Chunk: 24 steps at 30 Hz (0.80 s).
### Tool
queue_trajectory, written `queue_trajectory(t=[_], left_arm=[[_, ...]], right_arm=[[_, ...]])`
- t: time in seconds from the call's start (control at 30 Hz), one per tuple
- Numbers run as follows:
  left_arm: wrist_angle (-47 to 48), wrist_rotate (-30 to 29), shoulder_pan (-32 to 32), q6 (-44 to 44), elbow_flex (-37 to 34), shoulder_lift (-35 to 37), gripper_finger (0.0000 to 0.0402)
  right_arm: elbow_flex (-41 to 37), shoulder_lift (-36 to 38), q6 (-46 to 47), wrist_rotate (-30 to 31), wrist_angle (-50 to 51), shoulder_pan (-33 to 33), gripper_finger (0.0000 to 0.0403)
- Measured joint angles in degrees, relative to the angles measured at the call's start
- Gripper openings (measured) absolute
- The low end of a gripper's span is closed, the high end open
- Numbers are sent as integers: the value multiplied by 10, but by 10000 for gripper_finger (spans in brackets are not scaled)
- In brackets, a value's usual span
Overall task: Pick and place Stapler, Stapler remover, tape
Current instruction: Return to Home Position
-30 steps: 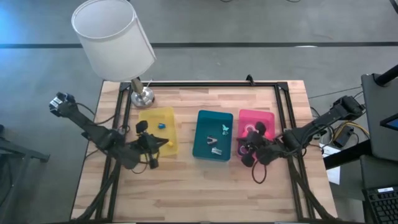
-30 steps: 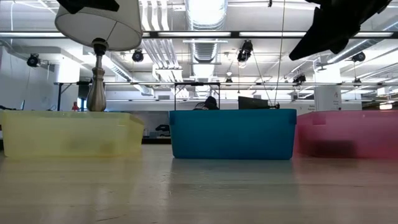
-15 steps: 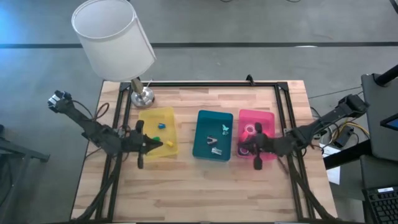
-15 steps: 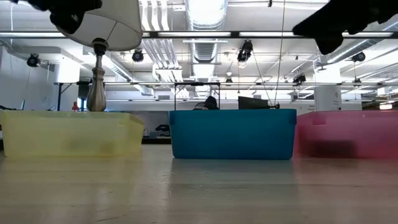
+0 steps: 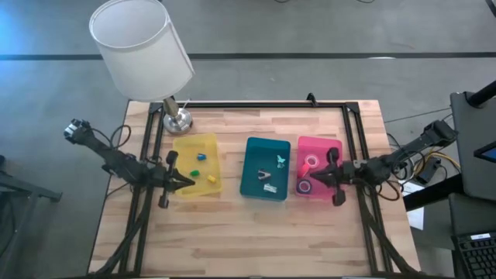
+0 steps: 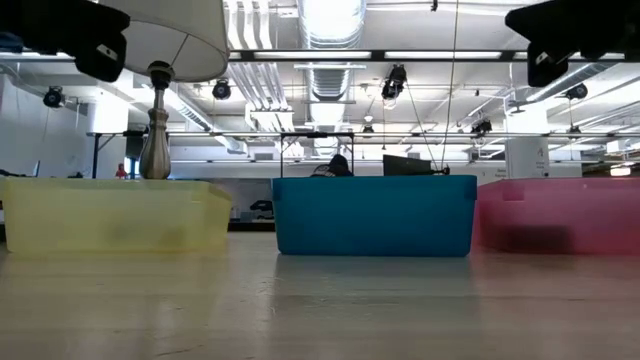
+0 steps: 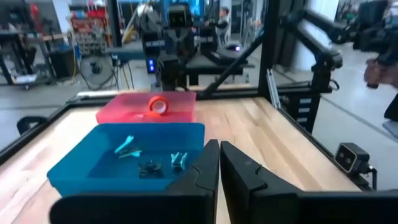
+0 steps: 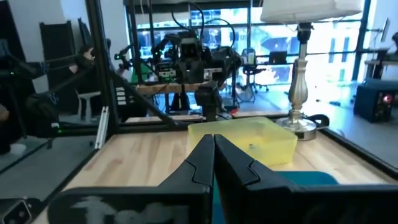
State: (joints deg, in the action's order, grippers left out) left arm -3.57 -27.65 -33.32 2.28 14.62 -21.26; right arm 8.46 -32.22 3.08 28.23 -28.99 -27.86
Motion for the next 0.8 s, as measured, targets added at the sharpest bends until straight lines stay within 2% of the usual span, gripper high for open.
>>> queue_trajectory(t=[0.2, 0.4, 0.53, 0.8], left_arm=[[-74, 28, 27, -35, -61, 41, 20], [-70, 28, 71, -41, -86, 73, 21], [-69, 52, 101, -48, -95, 95, 19], [-67, 68, 152, -49, -131, 137, 20]], right_arm=[[-30, 51, -44, 0, 0, 4, 9], [-55, 93, -78, 0, -1, 21, 9], [-80, 127, -77, 0, 2, 44, 9], [-79, 168, -78, -3, 39, 79, 9]])
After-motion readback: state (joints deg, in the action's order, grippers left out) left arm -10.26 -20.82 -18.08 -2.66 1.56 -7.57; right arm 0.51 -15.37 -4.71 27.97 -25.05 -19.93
